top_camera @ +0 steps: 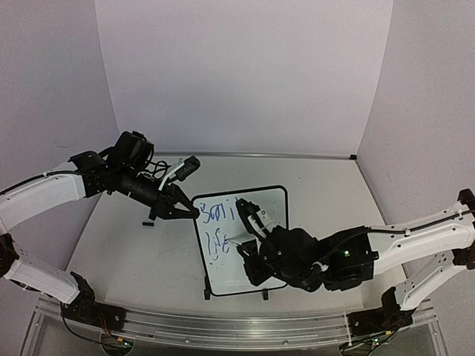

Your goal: Write a sentence on the whiteboard

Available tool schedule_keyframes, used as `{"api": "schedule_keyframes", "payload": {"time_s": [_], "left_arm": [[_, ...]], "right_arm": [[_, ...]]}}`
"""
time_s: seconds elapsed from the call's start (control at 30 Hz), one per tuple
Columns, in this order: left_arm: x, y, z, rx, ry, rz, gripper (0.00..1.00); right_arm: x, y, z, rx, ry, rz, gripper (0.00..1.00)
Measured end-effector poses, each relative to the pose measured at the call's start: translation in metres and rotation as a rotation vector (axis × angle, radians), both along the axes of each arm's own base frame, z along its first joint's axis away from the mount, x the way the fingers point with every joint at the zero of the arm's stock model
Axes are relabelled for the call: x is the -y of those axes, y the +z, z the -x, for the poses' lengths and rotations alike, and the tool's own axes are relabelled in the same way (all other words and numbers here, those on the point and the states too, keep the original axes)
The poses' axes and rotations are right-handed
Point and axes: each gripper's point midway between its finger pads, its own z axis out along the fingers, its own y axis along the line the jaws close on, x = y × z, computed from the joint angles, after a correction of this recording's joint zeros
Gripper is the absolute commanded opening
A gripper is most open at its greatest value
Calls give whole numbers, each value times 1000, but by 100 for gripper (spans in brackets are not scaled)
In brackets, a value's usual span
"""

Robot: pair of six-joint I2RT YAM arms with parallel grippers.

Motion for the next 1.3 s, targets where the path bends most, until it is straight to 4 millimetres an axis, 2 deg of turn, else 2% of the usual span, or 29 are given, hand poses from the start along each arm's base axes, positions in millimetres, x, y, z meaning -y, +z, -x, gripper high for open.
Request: {"api": "schedule_keyframes", "payload": {"time_s": [0.23, 0.43, 0.57, 0.8, 1.13, 1.3], "left_arm": [[0, 0, 0, 0, 0, 0, 0], [0, 0, 0, -1, -1, 0, 0], [0, 0, 0, -1, -1, 0, 0], [0, 0, 0, -1, 0, -1, 0], [0, 0, 0, -1, 0, -1, 0], [0, 0, 0, -1, 1, -1, 0]], "right_arm": [[2, 8, -1, 15, -1, -13, 0], [6, 29, 0, 25, 15, -83, 0], [11, 36, 5, 14, 46, -116, 0], [17, 32, 14, -17, 93, -122, 0], [27, 19, 16, -41, 85, -63, 0], [32, 19, 16, -45, 80, -53, 0]]}}
